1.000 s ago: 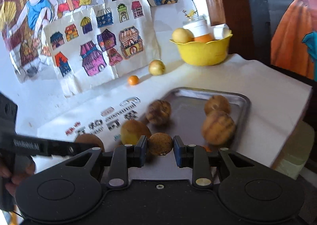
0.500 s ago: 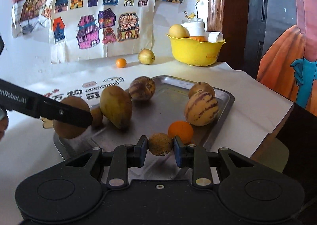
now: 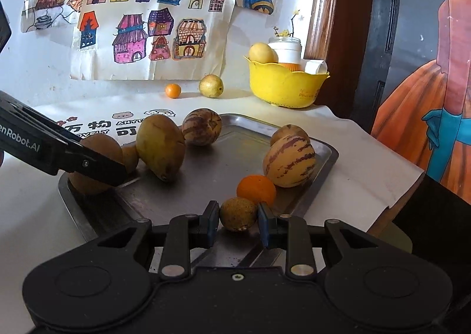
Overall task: Organize fruits
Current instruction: 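Carry the kiwi and brown fruit onto the metal tray and open both tools, then withdraw both open tools from the tray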
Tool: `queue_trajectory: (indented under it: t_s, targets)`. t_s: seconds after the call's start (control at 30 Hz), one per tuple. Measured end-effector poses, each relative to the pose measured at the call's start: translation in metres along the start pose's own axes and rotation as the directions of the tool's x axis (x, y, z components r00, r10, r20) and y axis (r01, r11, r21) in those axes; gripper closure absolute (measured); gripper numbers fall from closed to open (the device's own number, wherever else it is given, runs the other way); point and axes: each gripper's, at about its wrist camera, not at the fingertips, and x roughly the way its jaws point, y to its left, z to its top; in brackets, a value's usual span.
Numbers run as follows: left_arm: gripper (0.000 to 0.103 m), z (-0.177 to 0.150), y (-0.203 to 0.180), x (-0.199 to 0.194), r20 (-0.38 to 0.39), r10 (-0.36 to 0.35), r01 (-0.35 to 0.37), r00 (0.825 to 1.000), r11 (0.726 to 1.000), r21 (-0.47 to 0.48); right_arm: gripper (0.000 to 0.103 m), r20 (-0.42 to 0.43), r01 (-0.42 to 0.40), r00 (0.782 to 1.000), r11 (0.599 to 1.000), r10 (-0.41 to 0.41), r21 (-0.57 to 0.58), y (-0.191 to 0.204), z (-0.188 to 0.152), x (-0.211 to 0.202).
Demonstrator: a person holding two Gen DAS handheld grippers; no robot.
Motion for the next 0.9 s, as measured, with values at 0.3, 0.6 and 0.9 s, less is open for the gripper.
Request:
queue_trajectory:
  t_s: [0.3, 0.6, 0.9]
  targets:
    - [0.036, -0.003, -0.005, 0.001, -0.001, 0.005, -0.005, 1.000, 0.998, 0.064, 0.069, 0.003, 0.019, 1.000, 1.000, -0.019, -0.023, 0.004, -0.005, -0.004]
    - [0.026, -0.005, -0.003, -0.008, 0.013, -0.012, 0.012, 1.000, 0.999, 0.036, 0.052, 0.016, 0.030, 0.999, 0.999, -0.030, -0.033, 0.010, -0.005, -0.023]
    - [0.011, -0.017, 0.005, -0.040, 0.104, 0.005, 0.004, 0.995, 0.996, -0.093, 0.029, 0.036, 0.042, 0.998, 0.998, -0.044, 0.038, 0.018, -0.011, -0.056]
